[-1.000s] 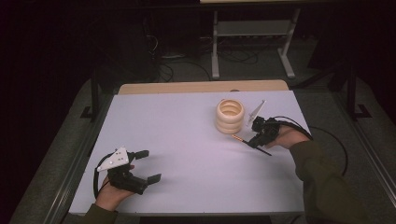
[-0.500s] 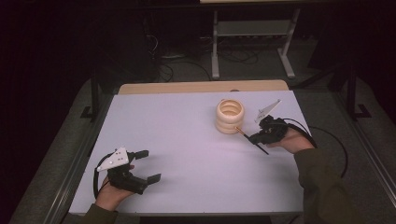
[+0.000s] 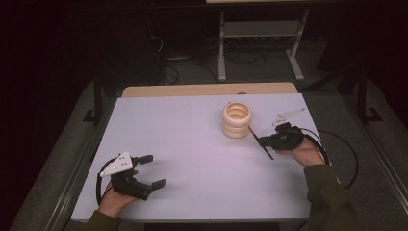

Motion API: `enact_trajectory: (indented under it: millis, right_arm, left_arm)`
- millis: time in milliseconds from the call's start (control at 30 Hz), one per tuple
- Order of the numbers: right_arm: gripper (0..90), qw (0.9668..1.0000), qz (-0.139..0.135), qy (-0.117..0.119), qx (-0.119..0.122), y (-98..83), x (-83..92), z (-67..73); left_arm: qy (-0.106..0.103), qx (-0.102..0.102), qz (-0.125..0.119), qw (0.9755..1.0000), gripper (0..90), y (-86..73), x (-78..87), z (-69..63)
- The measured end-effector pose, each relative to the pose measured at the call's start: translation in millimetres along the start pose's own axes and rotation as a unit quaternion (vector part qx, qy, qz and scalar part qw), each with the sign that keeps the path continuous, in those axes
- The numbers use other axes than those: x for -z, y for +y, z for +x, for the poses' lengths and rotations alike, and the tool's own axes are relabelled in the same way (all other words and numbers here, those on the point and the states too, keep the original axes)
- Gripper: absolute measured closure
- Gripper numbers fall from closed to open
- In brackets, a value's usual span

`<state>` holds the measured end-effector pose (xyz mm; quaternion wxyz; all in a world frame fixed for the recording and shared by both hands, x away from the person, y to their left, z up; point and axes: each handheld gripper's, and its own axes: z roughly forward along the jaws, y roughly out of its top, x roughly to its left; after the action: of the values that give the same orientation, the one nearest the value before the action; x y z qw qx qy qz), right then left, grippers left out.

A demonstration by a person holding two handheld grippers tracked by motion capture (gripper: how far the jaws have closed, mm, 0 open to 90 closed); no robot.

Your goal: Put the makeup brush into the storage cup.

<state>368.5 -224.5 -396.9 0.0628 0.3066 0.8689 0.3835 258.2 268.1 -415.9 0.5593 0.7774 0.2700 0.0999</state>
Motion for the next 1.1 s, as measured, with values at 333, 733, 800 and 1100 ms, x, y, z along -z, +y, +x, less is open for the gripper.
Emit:
enact_trajectory:
  millis: [333, 733, 800, 1100]
  right_arm:
    - [82.6, 0.9991, -0.035, -0.015, -0.018, -0.1, 1.3, 1.6]
    - [82.6, 0.9934, -0.101, -0.042, -0.034, 3.3, 11.0, 0.9]
    - [82.6, 0.9920, -0.111, -0.043, -0.042, 4.2, 13.2, 1.1]
    - [82.6, 0.9859, -0.146, -0.061, -0.055, 6.2, 18.4, -0.1]
  left_arm:
    - [0.005, -0.002, -0.001, 1.0000, 0.0, -0.4, 3.9, 1.6]
    - [0.006, -0.004, 0.000, 1.0000, 0.0, 0.3, 4.4, 0.6]
    - [0.005, -0.003, -0.001, 1.0000, 0.0, 0.2, 4.0, 0.5]
    - [0.005, 0.000, -0.002, 1.0000, 0.0, -0.2, 4.4, 0.7]
